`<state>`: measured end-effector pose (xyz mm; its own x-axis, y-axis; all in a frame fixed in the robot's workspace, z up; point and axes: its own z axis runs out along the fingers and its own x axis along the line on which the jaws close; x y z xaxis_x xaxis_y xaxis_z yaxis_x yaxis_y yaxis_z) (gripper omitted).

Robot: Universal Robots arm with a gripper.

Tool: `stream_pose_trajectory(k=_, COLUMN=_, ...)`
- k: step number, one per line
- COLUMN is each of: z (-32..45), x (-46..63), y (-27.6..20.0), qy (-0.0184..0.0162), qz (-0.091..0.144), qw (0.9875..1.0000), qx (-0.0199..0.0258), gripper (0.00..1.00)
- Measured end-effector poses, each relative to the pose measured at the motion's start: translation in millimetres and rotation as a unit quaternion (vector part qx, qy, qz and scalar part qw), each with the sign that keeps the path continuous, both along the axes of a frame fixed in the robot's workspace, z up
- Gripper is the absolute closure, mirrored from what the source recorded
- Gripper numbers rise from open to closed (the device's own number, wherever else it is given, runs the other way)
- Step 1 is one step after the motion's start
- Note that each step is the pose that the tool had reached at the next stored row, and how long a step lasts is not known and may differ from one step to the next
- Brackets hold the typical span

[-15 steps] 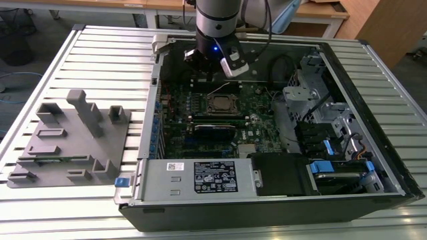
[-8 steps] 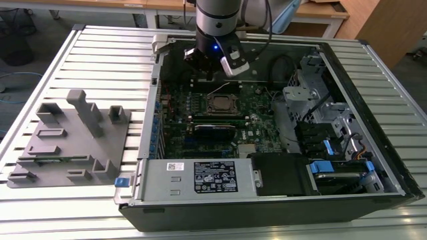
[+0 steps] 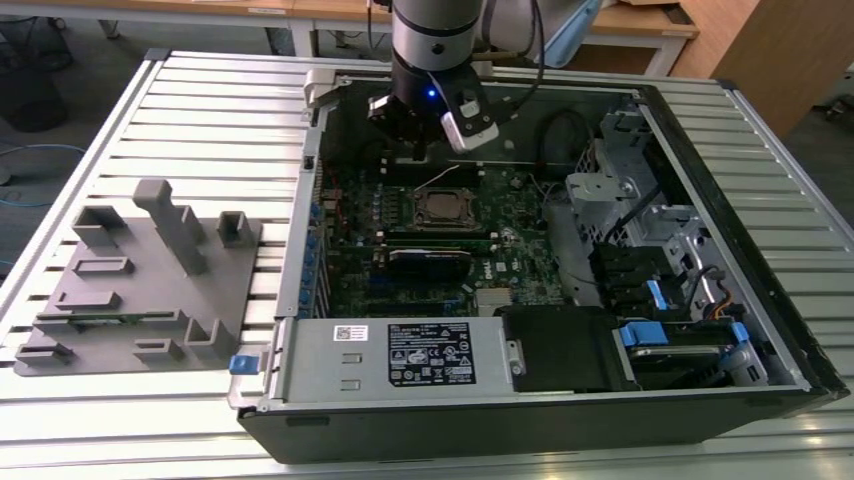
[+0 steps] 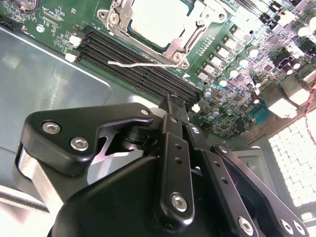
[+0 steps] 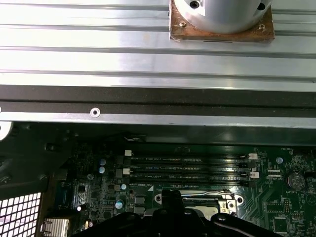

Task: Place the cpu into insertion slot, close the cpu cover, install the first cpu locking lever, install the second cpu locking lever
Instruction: 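Install the first cpu locking lever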

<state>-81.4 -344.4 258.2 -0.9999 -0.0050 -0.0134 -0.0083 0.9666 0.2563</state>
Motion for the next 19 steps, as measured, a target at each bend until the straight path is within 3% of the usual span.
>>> stream_pose_trajectory(k=4, z=0.2, x=0.1, y=0.0, qy=0.0002, qz=0.000, qw=1.0000, qx=-0.0013, gripper=0.89)
stream_pose_trajectory(k=8, z=0.1, x=0.0, y=0.0, qy=0.0010, qz=0.000, qw=0.9999, qx=-0.0150, gripper=0.89)
stream_pose_trajectory(k=14, z=-1.7, x=2.5, y=0.0, qy=0.0011, qz=0.000, qw=0.9999, qx=-0.0162, gripper=0.89)
stream_pose_trajectory(k=19, z=-4.9, x=11.3, y=0.0, qy=0.0010, qz=0.000, qw=0.9999, qx=-0.0162, gripper=0.89)
